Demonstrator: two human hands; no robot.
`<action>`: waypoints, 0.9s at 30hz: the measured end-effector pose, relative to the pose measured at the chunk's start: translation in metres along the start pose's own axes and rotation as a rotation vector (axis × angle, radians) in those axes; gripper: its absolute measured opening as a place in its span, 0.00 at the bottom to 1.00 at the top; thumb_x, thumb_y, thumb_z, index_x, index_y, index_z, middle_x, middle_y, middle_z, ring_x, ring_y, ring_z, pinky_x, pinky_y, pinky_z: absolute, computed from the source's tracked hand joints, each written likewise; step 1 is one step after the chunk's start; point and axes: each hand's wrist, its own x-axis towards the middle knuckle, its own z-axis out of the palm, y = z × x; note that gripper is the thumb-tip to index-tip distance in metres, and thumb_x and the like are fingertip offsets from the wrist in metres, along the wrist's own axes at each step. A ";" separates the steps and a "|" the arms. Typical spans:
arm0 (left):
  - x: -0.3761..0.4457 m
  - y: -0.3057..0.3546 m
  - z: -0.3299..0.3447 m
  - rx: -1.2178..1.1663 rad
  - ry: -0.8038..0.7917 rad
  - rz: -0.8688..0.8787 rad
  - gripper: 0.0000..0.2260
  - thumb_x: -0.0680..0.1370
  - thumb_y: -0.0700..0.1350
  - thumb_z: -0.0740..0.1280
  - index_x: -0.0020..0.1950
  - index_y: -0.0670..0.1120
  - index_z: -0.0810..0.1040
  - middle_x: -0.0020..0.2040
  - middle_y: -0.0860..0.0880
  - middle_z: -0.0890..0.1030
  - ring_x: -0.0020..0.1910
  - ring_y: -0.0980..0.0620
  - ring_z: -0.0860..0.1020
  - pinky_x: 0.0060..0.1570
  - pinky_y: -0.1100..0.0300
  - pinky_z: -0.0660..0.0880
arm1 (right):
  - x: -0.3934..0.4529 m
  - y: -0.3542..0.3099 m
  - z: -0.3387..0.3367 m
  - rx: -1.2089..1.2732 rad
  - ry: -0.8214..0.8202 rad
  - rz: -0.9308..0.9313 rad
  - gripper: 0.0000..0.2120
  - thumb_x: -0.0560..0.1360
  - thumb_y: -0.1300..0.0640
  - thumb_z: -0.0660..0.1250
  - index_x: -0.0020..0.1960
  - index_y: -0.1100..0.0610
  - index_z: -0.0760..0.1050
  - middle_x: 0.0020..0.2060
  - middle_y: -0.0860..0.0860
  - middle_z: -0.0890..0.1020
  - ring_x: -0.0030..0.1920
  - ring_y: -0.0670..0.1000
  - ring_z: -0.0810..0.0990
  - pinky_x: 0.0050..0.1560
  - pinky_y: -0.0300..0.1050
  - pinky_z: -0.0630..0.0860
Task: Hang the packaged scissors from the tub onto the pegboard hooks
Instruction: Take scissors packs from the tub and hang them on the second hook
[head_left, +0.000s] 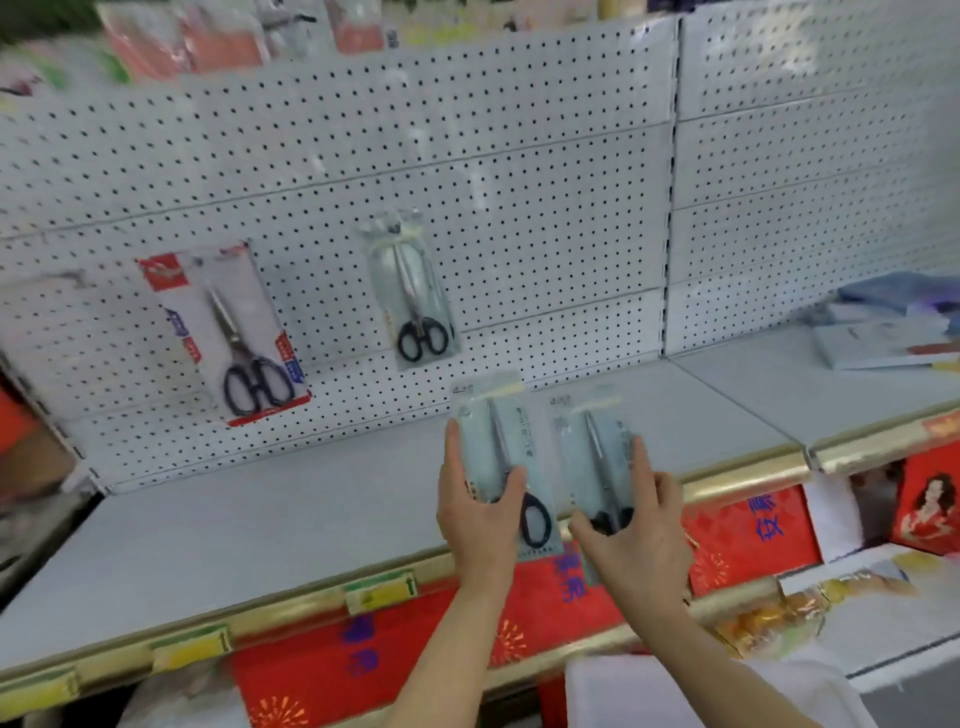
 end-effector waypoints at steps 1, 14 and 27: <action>0.008 0.010 -0.003 -0.017 0.028 0.033 0.38 0.72 0.41 0.76 0.75 0.62 0.64 0.67 0.73 0.67 0.69 0.67 0.67 0.71 0.54 0.69 | 0.006 -0.012 -0.001 0.032 0.015 -0.017 0.48 0.63 0.45 0.76 0.77 0.49 0.57 0.55 0.52 0.70 0.43 0.51 0.74 0.35 0.44 0.71; 0.122 0.104 -0.018 0.010 0.140 0.209 0.37 0.72 0.42 0.75 0.78 0.53 0.62 0.54 0.73 0.67 0.50 0.85 0.65 0.45 0.86 0.62 | 0.063 -0.113 -0.014 0.261 0.098 -0.128 0.48 0.63 0.46 0.75 0.76 0.42 0.52 0.58 0.48 0.67 0.48 0.51 0.78 0.44 0.48 0.77; 0.151 0.089 -0.005 0.098 0.171 0.169 0.37 0.73 0.43 0.74 0.78 0.54 0.61 0.54 0.62 0.70 0.46 0.81 0.67 0.40 0.85 0.63 | 0.089 -0.128 0.004 0.255 0.075 -0.199 0.49 0.64 0.43 0.74 0.77 0.42 0.51 0.56 0.47 0.67 0.43 0.48 0.77 0.37 0.43 0.74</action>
